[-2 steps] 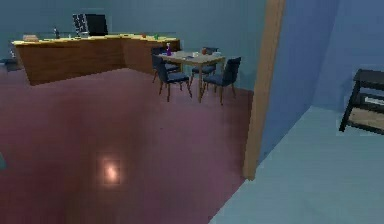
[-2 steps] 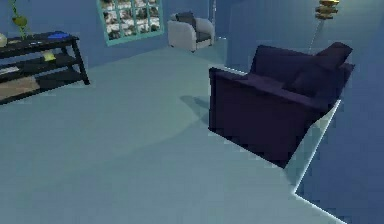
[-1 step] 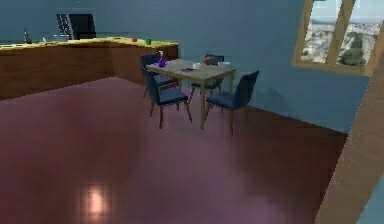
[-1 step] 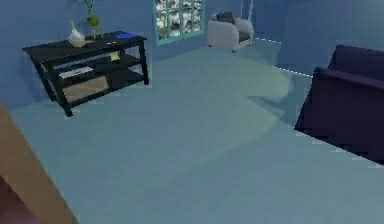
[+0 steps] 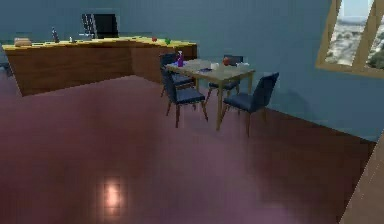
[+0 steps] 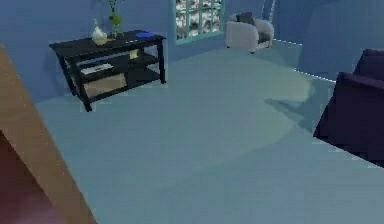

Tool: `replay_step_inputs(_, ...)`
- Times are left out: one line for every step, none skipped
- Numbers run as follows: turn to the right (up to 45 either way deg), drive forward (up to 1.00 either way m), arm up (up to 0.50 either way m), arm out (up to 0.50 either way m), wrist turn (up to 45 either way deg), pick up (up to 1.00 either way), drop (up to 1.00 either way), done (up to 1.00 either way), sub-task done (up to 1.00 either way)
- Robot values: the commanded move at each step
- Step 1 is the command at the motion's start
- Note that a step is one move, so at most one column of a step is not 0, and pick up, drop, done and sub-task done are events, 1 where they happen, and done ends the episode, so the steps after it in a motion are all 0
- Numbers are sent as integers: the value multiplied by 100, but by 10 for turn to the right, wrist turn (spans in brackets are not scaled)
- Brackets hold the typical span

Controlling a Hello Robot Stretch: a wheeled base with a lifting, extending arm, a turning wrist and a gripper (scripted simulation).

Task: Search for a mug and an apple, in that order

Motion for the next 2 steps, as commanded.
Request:
replay_step_inputs(0,90,0,0,0,0,0,0,0)
replay_step_inputs(150,0,0,0,0,0,0,0,0)
